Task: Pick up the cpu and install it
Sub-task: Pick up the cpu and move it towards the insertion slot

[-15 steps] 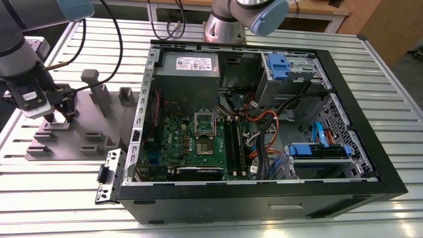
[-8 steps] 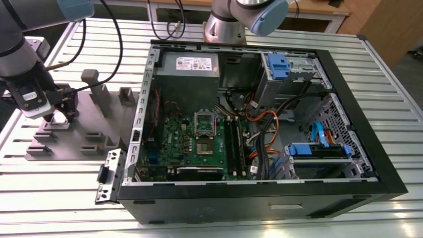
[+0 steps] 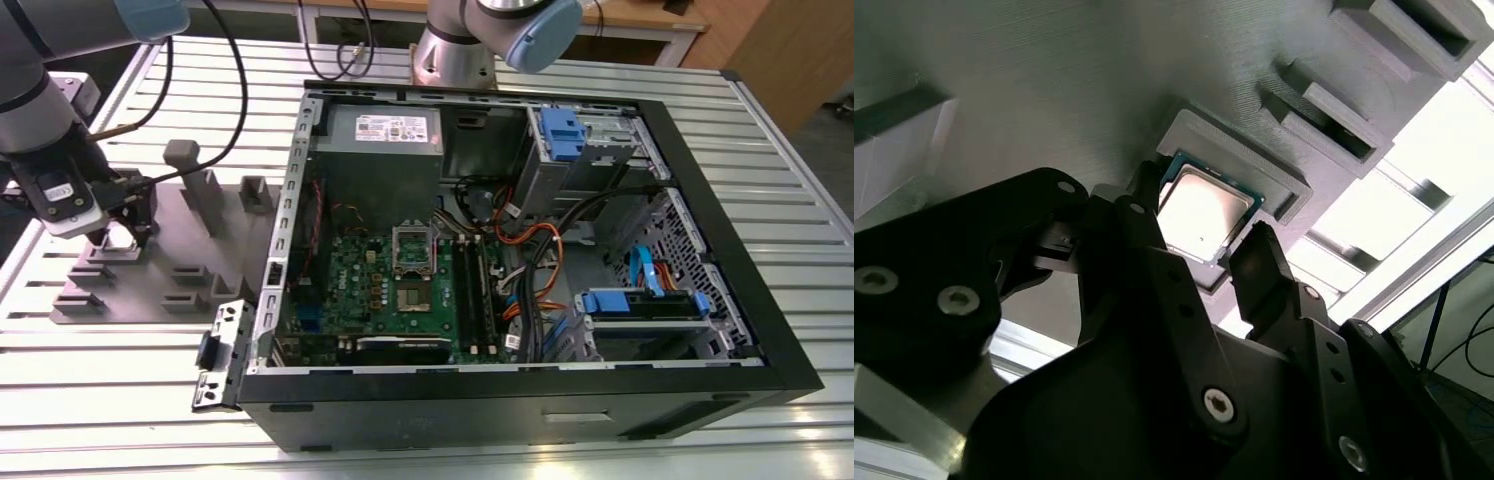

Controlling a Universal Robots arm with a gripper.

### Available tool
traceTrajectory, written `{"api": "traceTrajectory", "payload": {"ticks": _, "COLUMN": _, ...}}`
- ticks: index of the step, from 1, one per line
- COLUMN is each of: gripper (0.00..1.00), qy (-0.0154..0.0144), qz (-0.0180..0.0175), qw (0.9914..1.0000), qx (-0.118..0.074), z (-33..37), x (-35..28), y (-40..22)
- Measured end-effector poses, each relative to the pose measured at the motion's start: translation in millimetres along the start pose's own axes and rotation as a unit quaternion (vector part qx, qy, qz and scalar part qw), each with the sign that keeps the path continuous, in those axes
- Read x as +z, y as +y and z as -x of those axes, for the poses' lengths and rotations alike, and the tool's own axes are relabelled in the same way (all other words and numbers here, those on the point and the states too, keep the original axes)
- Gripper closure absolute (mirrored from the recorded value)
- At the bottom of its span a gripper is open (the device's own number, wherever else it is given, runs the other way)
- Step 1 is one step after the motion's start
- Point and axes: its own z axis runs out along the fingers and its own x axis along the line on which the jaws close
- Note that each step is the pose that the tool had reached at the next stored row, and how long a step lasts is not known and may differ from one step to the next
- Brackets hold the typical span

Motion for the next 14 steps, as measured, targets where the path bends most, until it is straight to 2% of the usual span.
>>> {"api": "traceTrajectory", "payload": {"ticks": 10, "gripper": 0.45, "qy": 0.0000, "qz": 0.0000, "qw": 1.00000, "qx": 0.000, "z": 0.0, "x": 0.0, "y": 0.0}}
{"api": "traceTrajectory", "payload": {"ticks": 11, "gripper": 0.46, "qy": 0.0000, "qz": 0.0000, "qw": 1.00000, "qx": 0.000, "z": 0.0, "x": 0.0, "y": 0.0}}
{"api": "traceTrajectory", "payload": {"ticks": 12, "gripper": 0.53, "qy": 0.0001, "qz": -0.0001, "qw": 1.00000, "qx": 0.000, "z": 0.0, "x": -0.1, "y": 0.0}}
{"api": "traceTrajectory", "payload": {"ticks": 14, "gripper": 0.53, "qy": 0.0001, "qz": 0.0000, "qw": 1.00000, "qx": 0.000, "z": 0.0, "x": 0.0, "y": 0.0}}
